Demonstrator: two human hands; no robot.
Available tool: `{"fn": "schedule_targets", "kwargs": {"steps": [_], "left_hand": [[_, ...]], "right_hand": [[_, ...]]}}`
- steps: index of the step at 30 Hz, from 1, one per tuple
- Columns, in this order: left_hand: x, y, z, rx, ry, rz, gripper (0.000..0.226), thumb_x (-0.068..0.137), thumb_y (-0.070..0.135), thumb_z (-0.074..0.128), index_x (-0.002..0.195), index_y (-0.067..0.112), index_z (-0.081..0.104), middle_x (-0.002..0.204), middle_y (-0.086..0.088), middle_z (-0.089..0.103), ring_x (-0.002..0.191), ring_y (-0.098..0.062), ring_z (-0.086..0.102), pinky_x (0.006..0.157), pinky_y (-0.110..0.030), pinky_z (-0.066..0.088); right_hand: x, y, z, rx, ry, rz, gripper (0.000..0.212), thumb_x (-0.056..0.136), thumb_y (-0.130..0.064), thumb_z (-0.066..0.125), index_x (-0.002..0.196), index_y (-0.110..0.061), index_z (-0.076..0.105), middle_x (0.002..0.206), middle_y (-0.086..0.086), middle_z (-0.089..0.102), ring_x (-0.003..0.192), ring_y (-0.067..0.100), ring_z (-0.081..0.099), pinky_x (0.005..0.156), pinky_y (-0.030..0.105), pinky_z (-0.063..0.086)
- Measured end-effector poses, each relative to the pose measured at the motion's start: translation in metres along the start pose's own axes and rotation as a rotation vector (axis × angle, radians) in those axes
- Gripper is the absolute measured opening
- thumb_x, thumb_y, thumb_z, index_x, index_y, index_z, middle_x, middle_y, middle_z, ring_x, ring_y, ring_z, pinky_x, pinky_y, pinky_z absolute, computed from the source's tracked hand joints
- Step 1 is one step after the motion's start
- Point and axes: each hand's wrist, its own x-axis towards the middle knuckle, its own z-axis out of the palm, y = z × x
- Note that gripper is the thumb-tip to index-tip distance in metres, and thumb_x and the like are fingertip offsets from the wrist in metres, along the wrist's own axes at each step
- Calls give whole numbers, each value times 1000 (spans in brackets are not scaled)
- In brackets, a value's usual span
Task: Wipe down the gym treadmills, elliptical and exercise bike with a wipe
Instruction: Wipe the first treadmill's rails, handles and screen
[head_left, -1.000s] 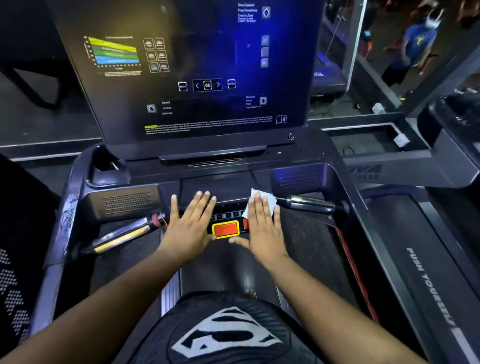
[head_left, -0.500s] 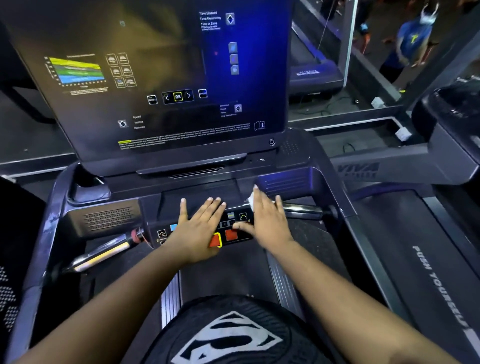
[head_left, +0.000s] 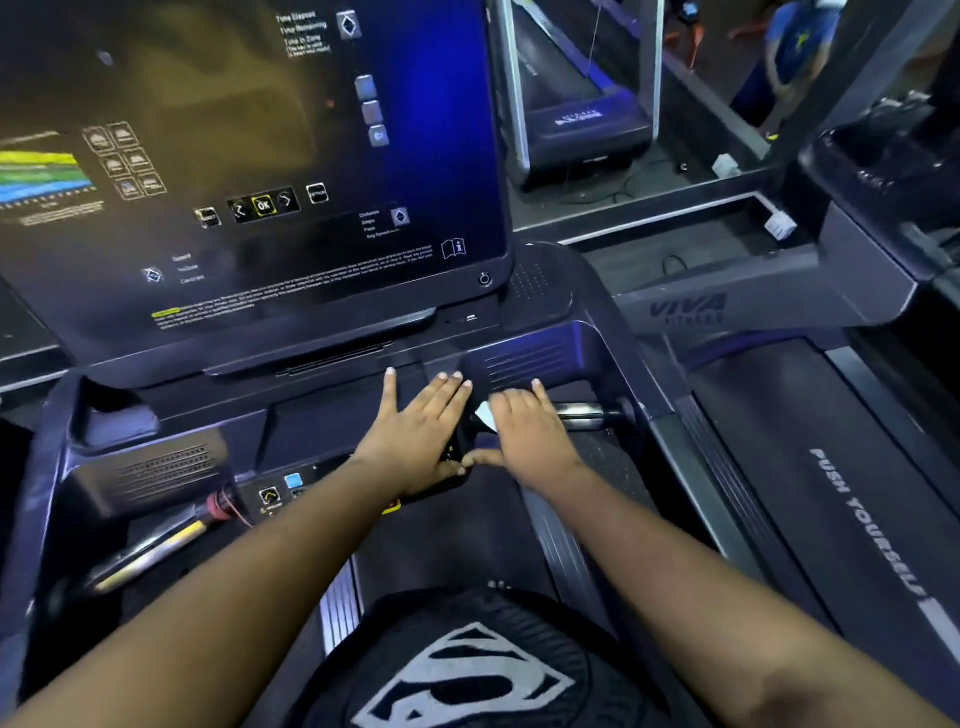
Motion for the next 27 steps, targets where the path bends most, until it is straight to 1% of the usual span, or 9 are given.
{"fn": "schedule_targets", "kwargs": {"steps": [3, 8, 11, 13, 16, 21, 23, 25, 27], "left_hand": [[9, -3, -2, -36, -41, 10, 114, 86, 75, 54, 162, 18, -9, 171, 0, -9, 157, -15, -8, 118, -69, -12], [13, -7, 6, -93, -47, 1, 117, 83, 74, 60, 162, 24, -8, 171, 3, -11, 157, -15, -9, 121, -65, -9], [14, -5, 5, -87, -55, -8, 116, 83, 75, 60, 163, 24, -7, 171, 2, -12, 157, -16, -10, 121, -65, -10], [14, -4, 4, -93, -62, -14, 117, 83, 75, 60, 163, 24, -7, 171, 2, -12, 157, -16, -11, 121, -65, -11], [13, -4, 2, -122, -65, -29, 118, 82, 73, 63, 163, 24, -6, 171, 3, -12, 157, -17, -9, 120, -64, -12], [11, -1, 0, -145, -71, -47, 118, 81, 71, 65, 163, 24, -7, 171, 4, -13, 157, -16, -10, 121, -64, -11], [12, -1, 0, -145, -68, -48, 119, 81, 71, 66, 163, 24, -7, 171, 3, -13, 157, -17, -10, 120, -64, -11], [12, -1, 0, -148, -71, -48, 119, 81, 71, 66, 163, 24, -7, 171, 3, -13, 157, -17, -10, 120, -64, -11], [12, -1, 0, -146, -65, -50, 119, 81, 71, 66, 163, 24, -6, 171, 3, -12, 157, -17, -10, 120, -64, -11]], "right_hand": [[0, 9, -3, 6, -8, -55, 107, 74, -88, 36, 149, -12, 42, 123, 7, 60, 116, 28, 57, 117, 48, 32], [-46, 19, 25, 132, 215, -13, 96, 87, -79, 35, 153, -9, 40, 157, 11, 40, 148, 29, 34, 123, 55, 20], [-33, 20, 17, 151, 264, 63, 85, 89, -80, 32, 129, -10, 60, 130, 9, 60, 123, 31, 55, 112, 51, 38], [-12, 17, 2, 91, 149, 107, 88, 80, -87, 30, 118, -14, 61, 110, 4, 64, 105, 29, 60, 100, 45, 44], [0, 16, -2, 27, 37, 120, 97, 74, -91, 24, 127, -18, 59, 114, 2, 65, 108, 26, 60, 102, 43, 40], [-43, 18, 26, 23, 136, 137, 109, 78, -88, 36, 152, -9, 38, 151, 10, 43, 143, 31, 38, 121, 56, 23], [-41, 22, 24, 38, 132, 153, 106, 77, -89, 34, 145, -8, 47, 143, 11, 51, 136, 32, 46, 118, 54, 30], [-18, 26, 8, 71, 102, 164, 101, 73, -94, 27, 124, -14, 61, 118, 5, 64, 114, 29, 60, 105, 45, 42], [5, 31, -10, 69, -27, 135, 100, 68, -97, 21, 115, -19, 62, 109, 2, 68, 105, 27, 63, 92, 42, 45]]}}
